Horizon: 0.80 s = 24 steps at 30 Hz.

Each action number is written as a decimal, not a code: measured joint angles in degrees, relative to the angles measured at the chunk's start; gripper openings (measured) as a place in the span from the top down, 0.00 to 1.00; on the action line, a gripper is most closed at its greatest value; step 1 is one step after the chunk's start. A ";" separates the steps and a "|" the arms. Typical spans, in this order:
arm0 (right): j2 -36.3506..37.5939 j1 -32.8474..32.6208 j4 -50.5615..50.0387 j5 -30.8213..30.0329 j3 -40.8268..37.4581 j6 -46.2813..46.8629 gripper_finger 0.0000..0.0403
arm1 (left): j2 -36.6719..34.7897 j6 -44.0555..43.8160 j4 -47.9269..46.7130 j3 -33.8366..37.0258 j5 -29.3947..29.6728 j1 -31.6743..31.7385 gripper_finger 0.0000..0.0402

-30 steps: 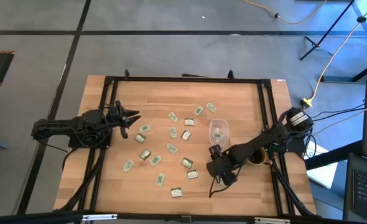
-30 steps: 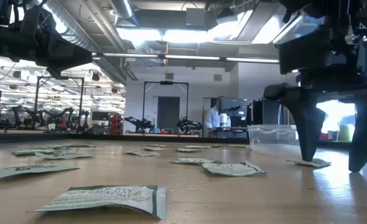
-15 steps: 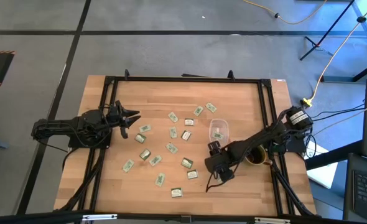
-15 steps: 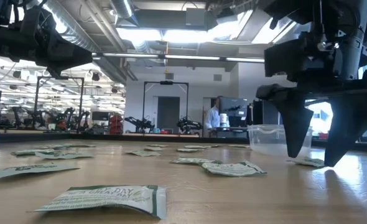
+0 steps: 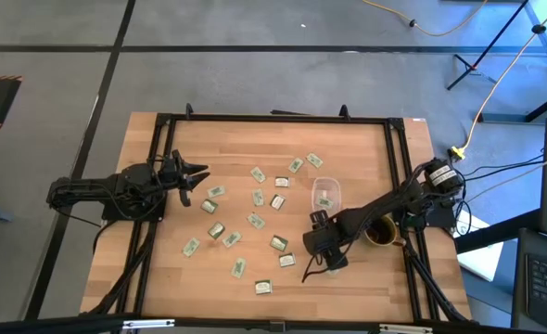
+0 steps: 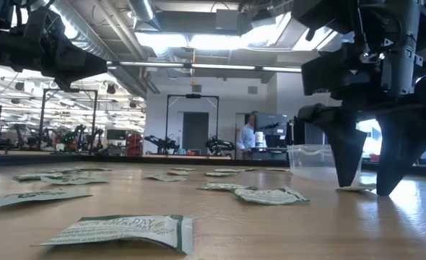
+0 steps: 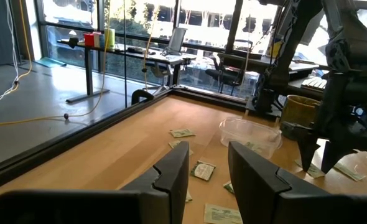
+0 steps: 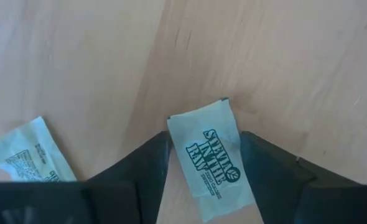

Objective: Pick and place items into bin
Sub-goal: Put the stevia packet into the transparent bin

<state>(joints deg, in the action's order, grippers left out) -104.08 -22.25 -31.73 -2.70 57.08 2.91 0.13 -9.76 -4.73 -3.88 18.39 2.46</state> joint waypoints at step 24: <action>-0.08 -0.03 -0.28 0.02 -0.13 -0.20 0.65 | 0.01 0.01 0.00 0.00 0.00 0.00 0.73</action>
<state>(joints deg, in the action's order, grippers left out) -104.16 -22.28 -32.00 -2.68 56.95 2.71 0.14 -9.75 -4.73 -3.88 18.39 2.46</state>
